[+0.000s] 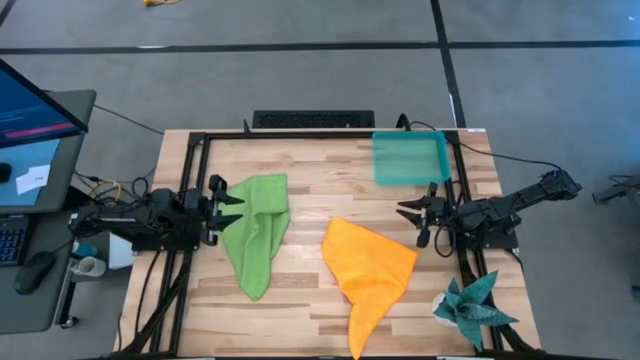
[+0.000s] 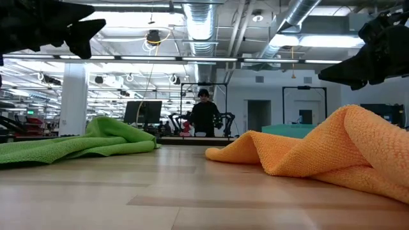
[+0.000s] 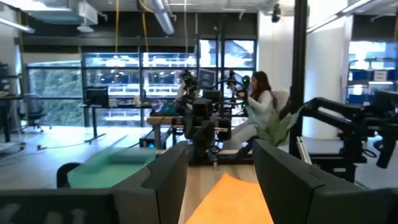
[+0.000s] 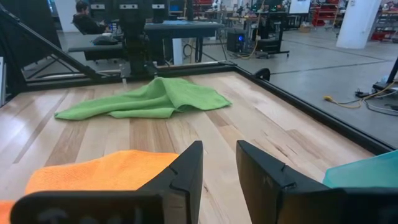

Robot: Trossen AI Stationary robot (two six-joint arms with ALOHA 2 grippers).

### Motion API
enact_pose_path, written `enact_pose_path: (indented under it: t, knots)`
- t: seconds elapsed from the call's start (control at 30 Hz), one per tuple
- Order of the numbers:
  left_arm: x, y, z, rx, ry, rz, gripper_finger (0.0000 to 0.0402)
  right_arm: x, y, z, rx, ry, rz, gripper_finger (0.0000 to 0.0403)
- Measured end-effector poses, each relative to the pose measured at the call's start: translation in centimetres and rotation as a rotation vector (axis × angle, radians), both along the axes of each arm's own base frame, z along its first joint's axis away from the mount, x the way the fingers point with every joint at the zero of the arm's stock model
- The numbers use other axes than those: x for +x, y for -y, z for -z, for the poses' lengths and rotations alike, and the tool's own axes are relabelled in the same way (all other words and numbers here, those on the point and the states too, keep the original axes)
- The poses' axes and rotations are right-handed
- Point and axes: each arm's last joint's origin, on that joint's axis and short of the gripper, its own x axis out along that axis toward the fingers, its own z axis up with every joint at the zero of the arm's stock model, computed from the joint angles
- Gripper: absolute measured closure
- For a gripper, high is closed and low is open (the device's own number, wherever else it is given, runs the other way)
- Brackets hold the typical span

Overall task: Roll microfiber towels into tight, uniform cylinder then place into a basket
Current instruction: Fold the green microfiber towel

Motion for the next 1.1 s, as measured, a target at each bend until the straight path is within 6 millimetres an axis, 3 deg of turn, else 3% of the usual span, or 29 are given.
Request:
enact_pose_path:
  t: [0.33,0.6,0.77,1.1]
  knots:
    - [2.5,1.1,-0.9,0.104,-0.1,0.046,0.0232,0.0,0.0,0.0,0.0,0.0,0.0,0.0283]
    - [5.8,2.3,-0.5,0.132,-0.344,0.027,0.0233,0.0,0.0,0.0,0.0,0.0,-0.003,0.0283]
    - [7.4,3.2,0.4,0.114,-0.587,-0.031,0.0233,0.0,0.0,0.0,0.0,0.0,-0.003,0.0283]
    - [9.8,7.1,-0.2,0.008,-0.823,0.026,0.0233,0.0,0.0,0.0,0.0,0.0,-0.003,0.0283]
